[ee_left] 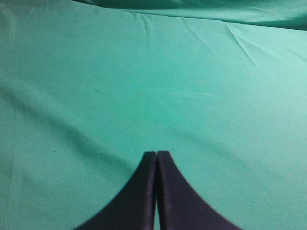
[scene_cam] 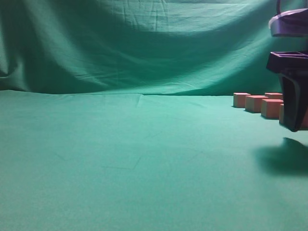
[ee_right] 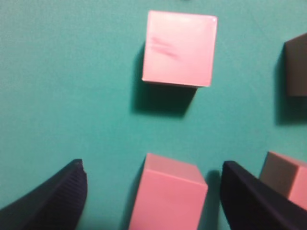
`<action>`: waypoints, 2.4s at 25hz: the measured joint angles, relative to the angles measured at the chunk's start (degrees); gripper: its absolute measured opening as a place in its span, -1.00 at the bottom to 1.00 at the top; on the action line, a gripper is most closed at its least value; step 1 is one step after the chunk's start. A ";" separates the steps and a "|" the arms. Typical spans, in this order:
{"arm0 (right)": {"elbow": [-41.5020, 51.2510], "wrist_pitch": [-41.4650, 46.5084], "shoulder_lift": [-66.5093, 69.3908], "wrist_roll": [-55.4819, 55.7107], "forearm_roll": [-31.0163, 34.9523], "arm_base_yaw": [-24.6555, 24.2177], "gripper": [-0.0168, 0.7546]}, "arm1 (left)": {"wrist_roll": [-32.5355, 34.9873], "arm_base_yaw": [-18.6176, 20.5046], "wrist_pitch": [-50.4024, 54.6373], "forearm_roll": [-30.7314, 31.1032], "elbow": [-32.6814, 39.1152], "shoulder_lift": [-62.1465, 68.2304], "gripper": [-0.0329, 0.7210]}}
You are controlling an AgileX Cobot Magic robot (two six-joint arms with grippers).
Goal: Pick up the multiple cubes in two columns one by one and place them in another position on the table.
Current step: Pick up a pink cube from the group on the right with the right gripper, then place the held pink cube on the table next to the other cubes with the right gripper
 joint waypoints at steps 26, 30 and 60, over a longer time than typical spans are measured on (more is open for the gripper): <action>-38.88 25.59 8.60 -32.19 9.58 8.75 -0.28 | 0.00 0.00 0.00 0.00 0.00 0.00 -0.91; -46.13 28.93 17.31 -34.21 9.58 11.33 -0.28 | 0.00 0.00 0.00 0.00 0.00 0.00 -0.91; -57.17 32.14 32.33 -33.74 7.75 12.08 -0.28 | 0.00 0.00 0.00 0.00 0.00 0.00 -0.91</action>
